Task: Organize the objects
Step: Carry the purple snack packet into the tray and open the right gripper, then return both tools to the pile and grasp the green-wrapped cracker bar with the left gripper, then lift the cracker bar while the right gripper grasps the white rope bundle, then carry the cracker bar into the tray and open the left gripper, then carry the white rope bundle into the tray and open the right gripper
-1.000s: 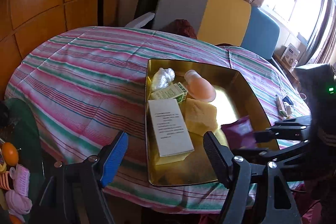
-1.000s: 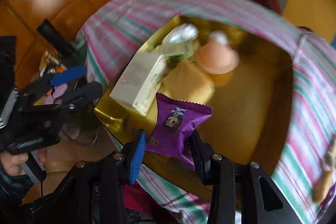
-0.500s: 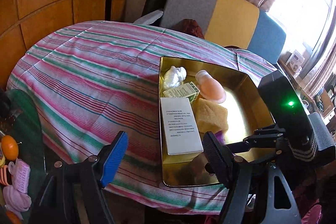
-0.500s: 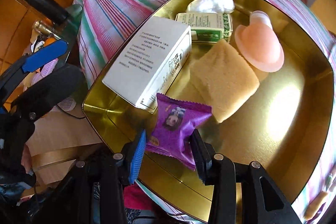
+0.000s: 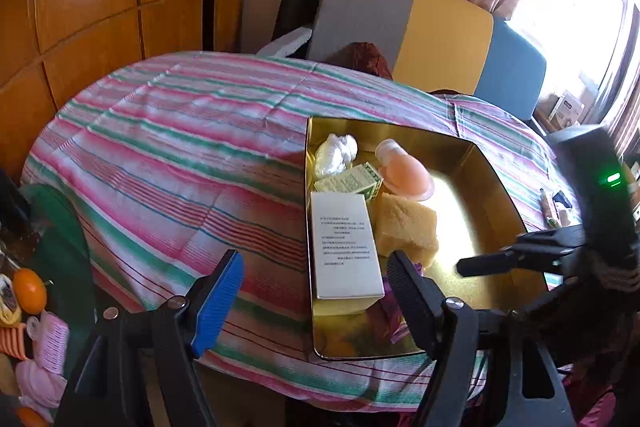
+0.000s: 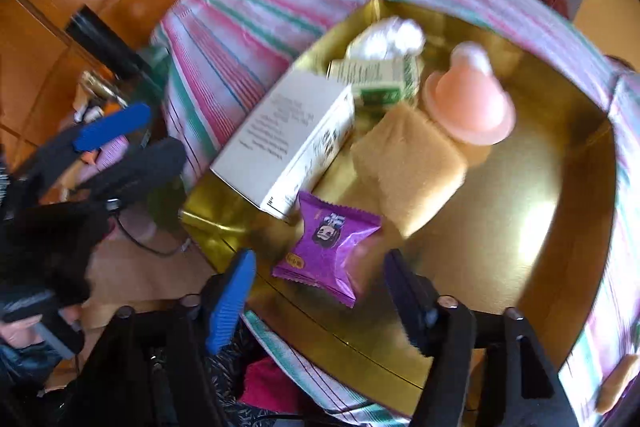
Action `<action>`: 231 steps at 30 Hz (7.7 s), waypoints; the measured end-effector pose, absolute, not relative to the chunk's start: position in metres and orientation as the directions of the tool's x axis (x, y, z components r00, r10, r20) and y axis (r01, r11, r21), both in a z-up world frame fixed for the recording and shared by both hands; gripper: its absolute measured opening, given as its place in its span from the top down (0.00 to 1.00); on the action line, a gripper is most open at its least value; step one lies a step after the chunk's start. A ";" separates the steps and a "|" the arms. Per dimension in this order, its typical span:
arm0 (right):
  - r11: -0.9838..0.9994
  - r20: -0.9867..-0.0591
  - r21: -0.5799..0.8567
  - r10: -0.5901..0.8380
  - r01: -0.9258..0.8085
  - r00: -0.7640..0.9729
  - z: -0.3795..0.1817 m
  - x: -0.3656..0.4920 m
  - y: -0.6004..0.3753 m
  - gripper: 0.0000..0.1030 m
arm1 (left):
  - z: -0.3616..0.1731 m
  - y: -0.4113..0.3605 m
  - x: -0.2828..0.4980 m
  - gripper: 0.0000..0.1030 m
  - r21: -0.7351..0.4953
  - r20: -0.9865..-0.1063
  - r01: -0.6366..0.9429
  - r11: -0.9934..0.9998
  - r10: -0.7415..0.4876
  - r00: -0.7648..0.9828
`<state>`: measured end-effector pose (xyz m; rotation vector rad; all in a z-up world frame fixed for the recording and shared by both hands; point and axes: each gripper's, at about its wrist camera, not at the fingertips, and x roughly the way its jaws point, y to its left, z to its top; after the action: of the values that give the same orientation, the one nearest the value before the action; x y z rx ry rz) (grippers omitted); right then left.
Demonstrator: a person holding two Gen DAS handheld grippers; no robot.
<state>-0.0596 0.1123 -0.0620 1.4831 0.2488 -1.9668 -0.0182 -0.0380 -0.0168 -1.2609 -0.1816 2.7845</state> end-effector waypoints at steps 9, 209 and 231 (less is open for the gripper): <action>-0.854 -0.828 0.181 -0.400 0.489 -0.393 -0.014 -0.043 0.185 0.24 | -0.001 -0.013 -0.015 0.27 -0.069 -0.722 -0.073 -0.995 0.100 -0.685; -0.823 -0.829 0.136 0.210 -0.552 -0.517 -0.050 -0.029 0.595 0.69 | -0.015 0.080 -0.048 0.57 -0.055 -0.769 -0.225 -0.973 0.184 -0.612; -0.910 -0.820 0.094 -0.301 0.404 -0.487 -0.010 -0.079 0.203 0.69 | -0.025 -0.016 -0.037 0.57 -0.139 -0.773 -0.029 -0.990 0.127 -0.621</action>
<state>-0.0787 0.2031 -0.0097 1.2906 0.1551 -2.3990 -0.0368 -0.0164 -0.0247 -1.3237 -0.1731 2.7472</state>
